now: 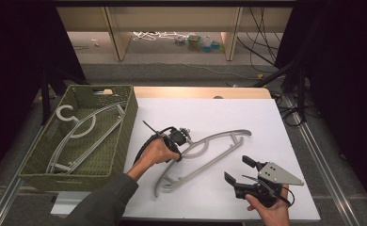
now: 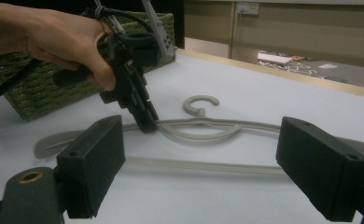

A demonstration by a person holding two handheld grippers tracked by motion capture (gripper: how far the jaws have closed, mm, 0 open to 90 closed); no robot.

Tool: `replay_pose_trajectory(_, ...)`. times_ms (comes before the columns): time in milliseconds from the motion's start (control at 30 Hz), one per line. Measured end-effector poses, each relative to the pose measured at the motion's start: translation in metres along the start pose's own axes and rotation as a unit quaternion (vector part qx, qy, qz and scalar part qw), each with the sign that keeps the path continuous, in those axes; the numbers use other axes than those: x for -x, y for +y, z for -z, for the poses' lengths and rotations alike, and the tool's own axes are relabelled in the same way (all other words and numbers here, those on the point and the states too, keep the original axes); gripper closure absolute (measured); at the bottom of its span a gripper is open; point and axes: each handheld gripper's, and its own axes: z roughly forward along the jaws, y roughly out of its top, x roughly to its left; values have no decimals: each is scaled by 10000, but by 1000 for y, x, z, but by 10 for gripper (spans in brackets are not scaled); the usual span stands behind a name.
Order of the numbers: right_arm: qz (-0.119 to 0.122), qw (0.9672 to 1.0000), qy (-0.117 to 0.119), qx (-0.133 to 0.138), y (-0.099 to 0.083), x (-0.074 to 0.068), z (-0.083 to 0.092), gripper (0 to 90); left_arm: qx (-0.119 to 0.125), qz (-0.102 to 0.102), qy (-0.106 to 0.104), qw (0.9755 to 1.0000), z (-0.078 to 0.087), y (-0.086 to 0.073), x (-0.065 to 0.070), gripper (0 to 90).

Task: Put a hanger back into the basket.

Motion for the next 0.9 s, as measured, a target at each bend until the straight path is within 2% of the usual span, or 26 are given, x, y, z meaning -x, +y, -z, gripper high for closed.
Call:
replay_pose_trajectory(167, 39, 10000, -18, -30, 0, 0, 1, 163, 1, -1, 8, 10000, 0, 0, 0, 775)
replay_pose_trajectory(267, 36, 10000, -18, -30, 0, 0, 1, 163, 59, -113, 23, 9999, 0, -1, 0, 787)
replay_pose_trajectory(300, 39, 10000, -18, -30, 0, 0, 1, 162, 68, -213, 62, 9997, 2, -1, -2, 805)
replay_pose_trajectory(333, 48, 10000, -18, -28, 0, 1, 1, 162, 162, -204, 22, 9997, 0, -2, -1, 815)
replay_pose_trajectory(433, 2, 10000, -3, -35, 0, 1, 1, 162, 219, -239, 74, 9994, 0, -2, 0, 816)
replay_pose_trajectory(500, 41, 9999, -37, -100, 1, 1, 2, 163, 256, -278, -1, 9993, 2, -2, -3, 816)
replay_pose_trajectory(533, 1, 10000, 14, 3, 0, 1, 0, 163, 314, -250, -7, 9992, 3, -2, -3, 817)
replay_pose_trajectory(600, 41, 10000, -13, -34, 0, 1, 1, 162, 386, -243, 17, 9990, 5, -2, -5, 817)
replay_pose_trajectory(700, 6, 10000, -1, -9, 0, 1, 1, 163, 571, -156, -77, 9982, 10, -4, -9, 816)
replay_pose_trajectory(733, 30, 10000, -20, -26, 0, 1, 1, 163, 651, -131, -128, 9977, 13, -5, -13, 816)
replay_pose_trajectory(767, 33, 10000, -14, -36, 0, 1, 1, 163, 789, 5, -186, 9967, 14, -6, -14, 816)
replay_pose_trajectory(833, 33, 10000, -14, -35, 0, 1, 1, 163, 947, 53, -202, 9953, 18, -8, -17, 817)
replay_pose_trajectory(900, -2, 10000, 2, 1, 0, 1, 0, 163, 1038, 14, -163, 9945, 24, -11, -19, 817)
